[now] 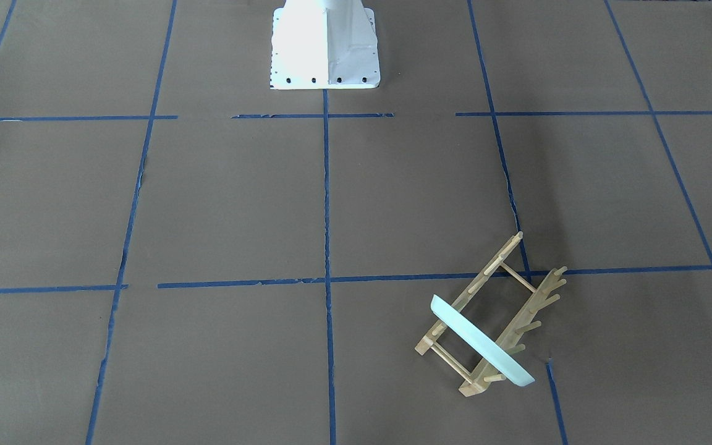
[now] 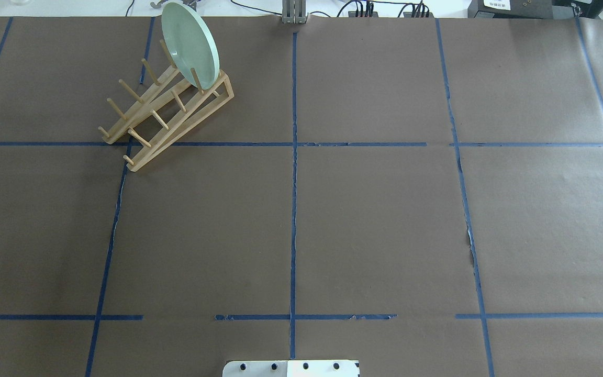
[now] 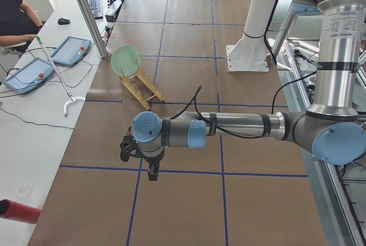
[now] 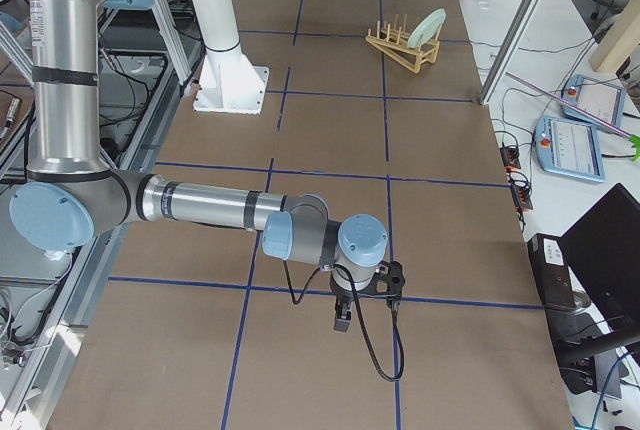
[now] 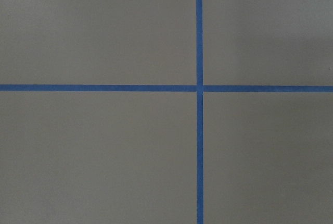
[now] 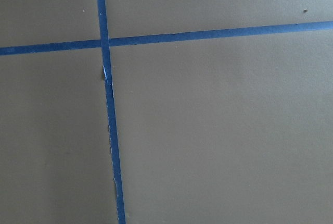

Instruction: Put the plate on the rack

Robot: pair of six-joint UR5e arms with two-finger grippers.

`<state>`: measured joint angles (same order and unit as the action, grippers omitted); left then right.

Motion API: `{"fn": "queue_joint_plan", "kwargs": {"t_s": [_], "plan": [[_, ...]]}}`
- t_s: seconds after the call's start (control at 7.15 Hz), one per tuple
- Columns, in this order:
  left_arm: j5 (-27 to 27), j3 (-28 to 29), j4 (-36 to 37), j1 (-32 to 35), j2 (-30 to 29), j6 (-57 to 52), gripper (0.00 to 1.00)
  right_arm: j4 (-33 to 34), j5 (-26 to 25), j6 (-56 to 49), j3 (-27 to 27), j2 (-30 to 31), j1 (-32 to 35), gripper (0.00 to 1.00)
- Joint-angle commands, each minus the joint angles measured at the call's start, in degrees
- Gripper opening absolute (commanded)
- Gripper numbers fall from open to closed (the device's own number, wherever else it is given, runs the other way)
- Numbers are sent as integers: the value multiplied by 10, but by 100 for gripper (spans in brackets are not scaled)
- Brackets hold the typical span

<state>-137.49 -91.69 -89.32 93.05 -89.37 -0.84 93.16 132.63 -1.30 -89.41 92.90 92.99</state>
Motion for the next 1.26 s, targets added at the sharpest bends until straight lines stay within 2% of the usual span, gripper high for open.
{"fn": "queue_joint_plan", "kwargs": {"t_s": [0.0,1.12], "plan": [[6,-15,6,0,11,2,100,0,0,0,0,0,0,100],[7,-5,7,-3,24,2,100,0,0,0,0,0,0,100]]}}
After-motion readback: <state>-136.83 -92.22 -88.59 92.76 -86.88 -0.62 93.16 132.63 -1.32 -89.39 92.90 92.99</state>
